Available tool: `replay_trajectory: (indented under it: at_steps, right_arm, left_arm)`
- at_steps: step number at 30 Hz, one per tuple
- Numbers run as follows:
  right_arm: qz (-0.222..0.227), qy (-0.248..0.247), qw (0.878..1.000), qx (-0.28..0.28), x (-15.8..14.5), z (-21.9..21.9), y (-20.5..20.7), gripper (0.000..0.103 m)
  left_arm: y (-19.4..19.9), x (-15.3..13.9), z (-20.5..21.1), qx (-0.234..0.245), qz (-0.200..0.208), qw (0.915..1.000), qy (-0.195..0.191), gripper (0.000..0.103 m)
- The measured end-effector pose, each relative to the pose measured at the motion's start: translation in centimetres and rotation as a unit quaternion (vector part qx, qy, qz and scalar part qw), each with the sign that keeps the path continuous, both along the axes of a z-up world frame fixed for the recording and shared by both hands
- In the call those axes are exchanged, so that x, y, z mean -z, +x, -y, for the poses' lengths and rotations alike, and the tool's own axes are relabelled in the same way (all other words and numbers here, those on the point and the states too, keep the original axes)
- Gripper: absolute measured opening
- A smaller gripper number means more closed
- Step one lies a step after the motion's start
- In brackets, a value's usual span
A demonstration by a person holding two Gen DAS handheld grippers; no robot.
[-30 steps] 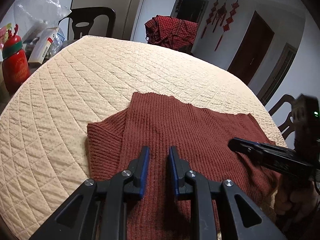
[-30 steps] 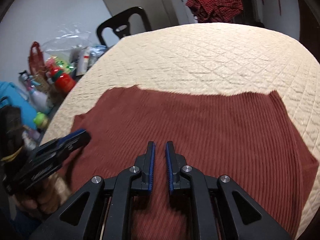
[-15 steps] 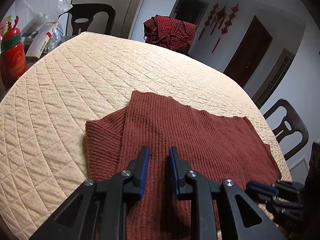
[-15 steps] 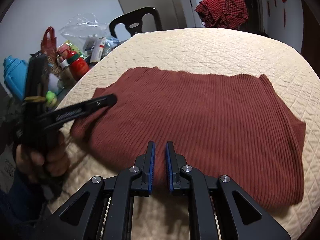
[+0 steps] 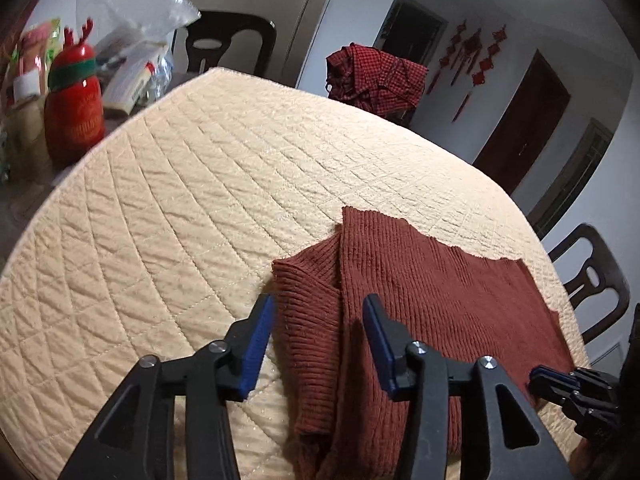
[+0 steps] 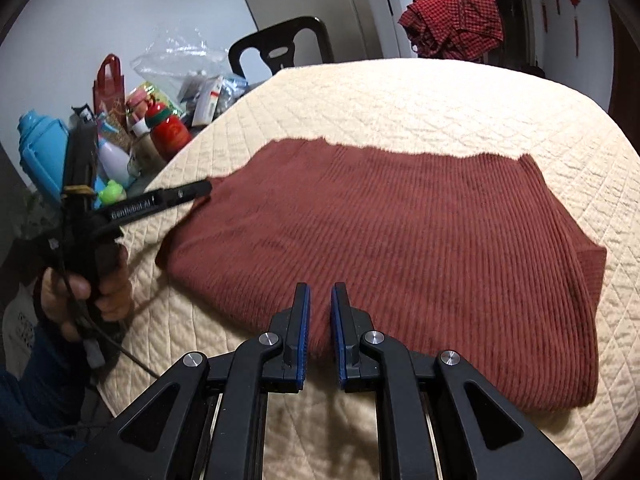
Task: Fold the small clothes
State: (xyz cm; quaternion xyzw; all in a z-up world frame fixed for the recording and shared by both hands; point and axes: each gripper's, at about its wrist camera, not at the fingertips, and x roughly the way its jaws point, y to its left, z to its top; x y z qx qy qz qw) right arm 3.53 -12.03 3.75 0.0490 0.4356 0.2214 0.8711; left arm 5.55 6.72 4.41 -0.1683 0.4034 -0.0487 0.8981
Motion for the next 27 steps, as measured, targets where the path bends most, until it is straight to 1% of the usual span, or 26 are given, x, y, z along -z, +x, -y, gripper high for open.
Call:
replay_trajectory:
  at_steps: [3,5,6,7,9,12,17,24,27]
  right_arm:
    - [-0.002,0.005,1.0,-0.002,0.3,-0.2,0.7,0.011]
    - [-0.01,0.006,1.0,-0.001,0.9,-0.4,1.2,0.011]
    - [-0.011,0.009,1.0,0.0,1.1,-0.3,1.3,0.011]
    - [-0.012,0.015,1.0,0.002,1.2,-0.2,1.5,0.011]
    - [-0.014,0.027,1.0,0.006,1.2,0.0,1.8,0.011]
    - [-0.022,0.042,0.999,0.006,1.5,0.2,2.3,0.011]
    - [-0.018,0.044,0.999,0.0,1.6,0.3,2.2,0.011]
    - [-0.015,0.037,0.999,-0.005,1.4,0.2,2.1,0.011]
    - [-0.017,0.036,0.999,-0.01,1.3,0.2,1.6,0.011]
  left_arm:
    - [0.8,0.6,-0.4,-0.002,-0.007,0.9999,-0.011,0.054]
    - [1.2,1.1,-0.3,-0.002,-0.02,0.9996,-0.022,0.054]
    - [1.2,1.1,-0.2,-0.004,-0.017,0.9996,-0.021,0.054]
    - [1.1,1.0,0.0,0.0,-0.017,0.9997,-0.018,0.054]
    - [0.7,1.1,0.5,0.011,-0.021,0.9993,-0.029,0.054]
    - [-0.1,1.0,1.3,0.018,-0.023,0.9993,-0.022,0.054]
    - [-1.3,1.0,1.9,0.025,-0.03,0.9988,-0.031,0.054]
    - [-1.0,0.9,2.4,0.025,-0.027,0.9992,-0.017,0.054]
    - [-0.8,0.9,2.8,0.026,-0.025,0.9993,-0.005,0.054]
